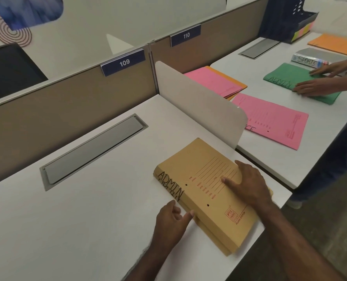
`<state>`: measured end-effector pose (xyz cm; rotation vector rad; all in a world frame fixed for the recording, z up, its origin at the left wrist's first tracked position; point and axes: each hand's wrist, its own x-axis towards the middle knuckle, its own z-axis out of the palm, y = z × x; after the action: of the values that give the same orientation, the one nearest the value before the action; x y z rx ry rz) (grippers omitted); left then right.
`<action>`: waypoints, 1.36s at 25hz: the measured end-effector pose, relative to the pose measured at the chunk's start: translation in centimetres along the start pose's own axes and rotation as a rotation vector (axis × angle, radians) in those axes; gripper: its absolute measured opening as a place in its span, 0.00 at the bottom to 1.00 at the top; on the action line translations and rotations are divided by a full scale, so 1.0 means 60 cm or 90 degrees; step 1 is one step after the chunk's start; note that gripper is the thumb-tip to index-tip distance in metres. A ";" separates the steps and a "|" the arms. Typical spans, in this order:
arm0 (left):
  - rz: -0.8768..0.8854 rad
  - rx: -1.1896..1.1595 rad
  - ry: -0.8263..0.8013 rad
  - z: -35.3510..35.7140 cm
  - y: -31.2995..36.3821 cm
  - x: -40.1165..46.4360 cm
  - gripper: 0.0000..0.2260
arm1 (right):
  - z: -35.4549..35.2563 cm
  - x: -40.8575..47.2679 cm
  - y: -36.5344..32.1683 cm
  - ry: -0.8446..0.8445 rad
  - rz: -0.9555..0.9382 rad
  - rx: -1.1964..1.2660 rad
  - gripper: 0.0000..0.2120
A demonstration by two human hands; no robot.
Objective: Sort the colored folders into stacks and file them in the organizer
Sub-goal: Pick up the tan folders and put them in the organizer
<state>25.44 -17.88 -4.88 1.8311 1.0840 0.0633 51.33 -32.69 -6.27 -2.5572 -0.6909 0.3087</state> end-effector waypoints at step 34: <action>-0.146 -0.607 0.072 -0.077 -0.071 -0.044 0.29 | 0.088 -0.080 -0.162 -0.093 0.020 -0.038 0.39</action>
<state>18.93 -15.88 -4.58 0.8523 1.0696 0.4682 41.47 -25.75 -5.57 -2.6244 -0.7223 0.4959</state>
